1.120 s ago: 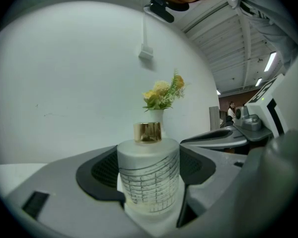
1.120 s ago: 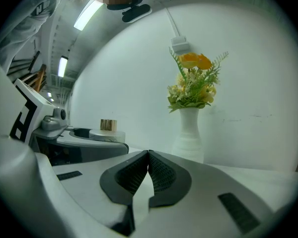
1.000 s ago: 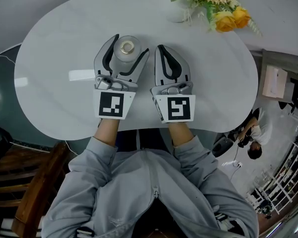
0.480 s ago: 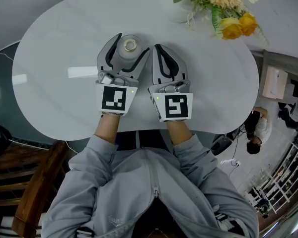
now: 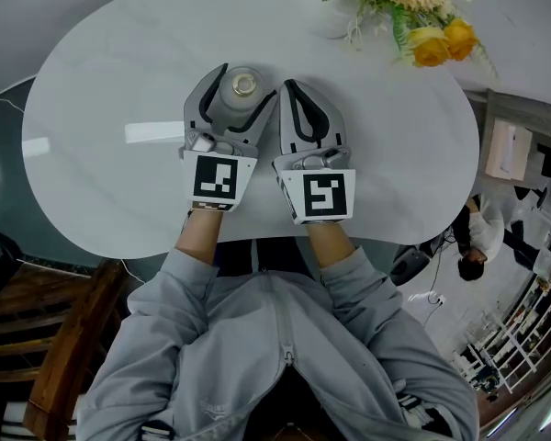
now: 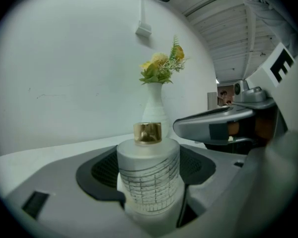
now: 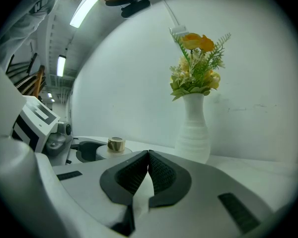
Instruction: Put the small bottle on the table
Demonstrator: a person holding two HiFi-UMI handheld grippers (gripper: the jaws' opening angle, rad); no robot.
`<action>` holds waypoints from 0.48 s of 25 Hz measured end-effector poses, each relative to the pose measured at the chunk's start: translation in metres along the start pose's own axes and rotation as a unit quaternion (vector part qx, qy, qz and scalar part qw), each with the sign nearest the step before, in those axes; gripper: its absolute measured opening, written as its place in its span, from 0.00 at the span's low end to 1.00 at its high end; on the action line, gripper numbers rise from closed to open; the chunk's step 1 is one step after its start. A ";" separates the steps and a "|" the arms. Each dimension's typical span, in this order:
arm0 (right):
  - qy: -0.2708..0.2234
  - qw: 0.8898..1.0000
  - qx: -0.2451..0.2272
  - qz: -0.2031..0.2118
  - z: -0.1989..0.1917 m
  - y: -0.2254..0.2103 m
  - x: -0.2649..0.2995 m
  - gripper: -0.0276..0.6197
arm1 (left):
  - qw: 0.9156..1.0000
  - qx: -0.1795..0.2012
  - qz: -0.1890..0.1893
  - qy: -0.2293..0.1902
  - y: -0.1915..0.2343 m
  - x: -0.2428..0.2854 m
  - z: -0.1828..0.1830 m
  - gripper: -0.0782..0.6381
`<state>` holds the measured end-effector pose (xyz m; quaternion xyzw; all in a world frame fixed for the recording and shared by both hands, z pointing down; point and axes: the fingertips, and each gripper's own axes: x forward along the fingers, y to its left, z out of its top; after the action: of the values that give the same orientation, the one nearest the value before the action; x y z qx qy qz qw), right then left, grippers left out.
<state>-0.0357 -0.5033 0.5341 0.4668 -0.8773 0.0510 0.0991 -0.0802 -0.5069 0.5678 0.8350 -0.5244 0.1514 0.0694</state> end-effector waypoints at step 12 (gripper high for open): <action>0.006 1.000 0.000 -0.004 0.001 0.007 -0.008 0.09 | 0.999 -0.010 0.001 0.037 0.002 -0.003 -0.015 0.58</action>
<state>-0.0370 -0.4929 0.5316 0.4700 -0.8748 0.0530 0.1047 -0.0856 -0.5016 0.5807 0.8278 -0.5236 0.1770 0.0969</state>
